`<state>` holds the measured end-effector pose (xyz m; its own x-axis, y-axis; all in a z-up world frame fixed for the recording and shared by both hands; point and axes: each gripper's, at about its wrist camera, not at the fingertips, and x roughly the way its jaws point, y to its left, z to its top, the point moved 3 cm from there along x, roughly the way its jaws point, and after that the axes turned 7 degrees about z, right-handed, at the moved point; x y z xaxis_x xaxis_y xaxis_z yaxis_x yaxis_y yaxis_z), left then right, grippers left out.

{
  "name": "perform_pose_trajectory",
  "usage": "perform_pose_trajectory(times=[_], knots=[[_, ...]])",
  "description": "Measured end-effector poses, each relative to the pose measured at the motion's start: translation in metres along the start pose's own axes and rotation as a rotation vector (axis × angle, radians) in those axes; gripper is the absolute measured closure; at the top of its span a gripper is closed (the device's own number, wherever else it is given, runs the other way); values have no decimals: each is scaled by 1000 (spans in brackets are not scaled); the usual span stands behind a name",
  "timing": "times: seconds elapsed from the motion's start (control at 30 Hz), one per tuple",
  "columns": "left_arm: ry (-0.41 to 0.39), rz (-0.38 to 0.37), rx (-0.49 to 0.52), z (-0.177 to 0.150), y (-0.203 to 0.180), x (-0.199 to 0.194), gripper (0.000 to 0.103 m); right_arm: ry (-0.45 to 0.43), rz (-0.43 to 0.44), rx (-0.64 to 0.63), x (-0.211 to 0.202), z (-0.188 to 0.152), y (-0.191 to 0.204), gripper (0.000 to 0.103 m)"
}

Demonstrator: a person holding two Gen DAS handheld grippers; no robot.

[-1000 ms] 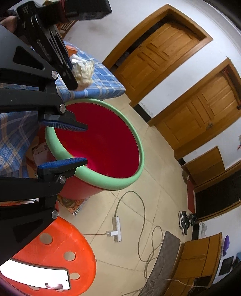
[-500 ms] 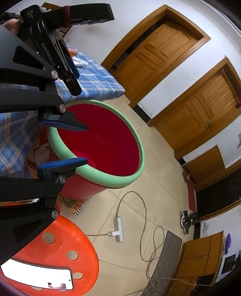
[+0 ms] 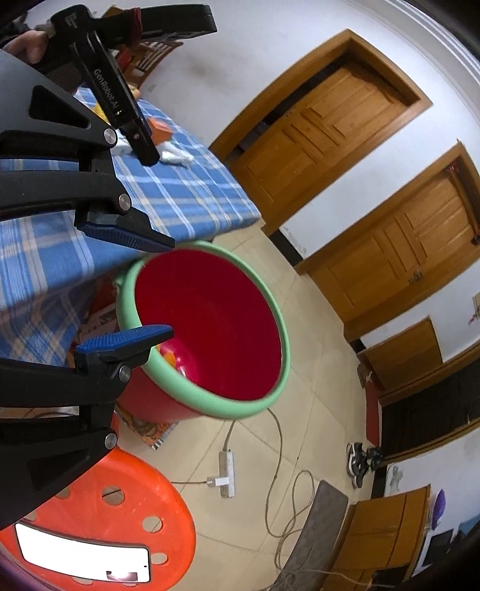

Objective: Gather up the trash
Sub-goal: 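Grasp the second yellow foam fruit net with the left tool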

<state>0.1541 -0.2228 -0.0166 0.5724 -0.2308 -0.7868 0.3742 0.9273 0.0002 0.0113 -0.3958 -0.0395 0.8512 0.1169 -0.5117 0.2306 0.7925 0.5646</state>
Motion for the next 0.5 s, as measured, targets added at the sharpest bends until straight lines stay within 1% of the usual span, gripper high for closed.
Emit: perform_pose_trajectory(times=[0.33,0.5], knots=[[-5,117,-100,-8,84,-12,40,50,28,-41,16,-11,37,56],[-8,178,-131,-11,128,-12,40,70,23,-51,27,-17,52,54]])
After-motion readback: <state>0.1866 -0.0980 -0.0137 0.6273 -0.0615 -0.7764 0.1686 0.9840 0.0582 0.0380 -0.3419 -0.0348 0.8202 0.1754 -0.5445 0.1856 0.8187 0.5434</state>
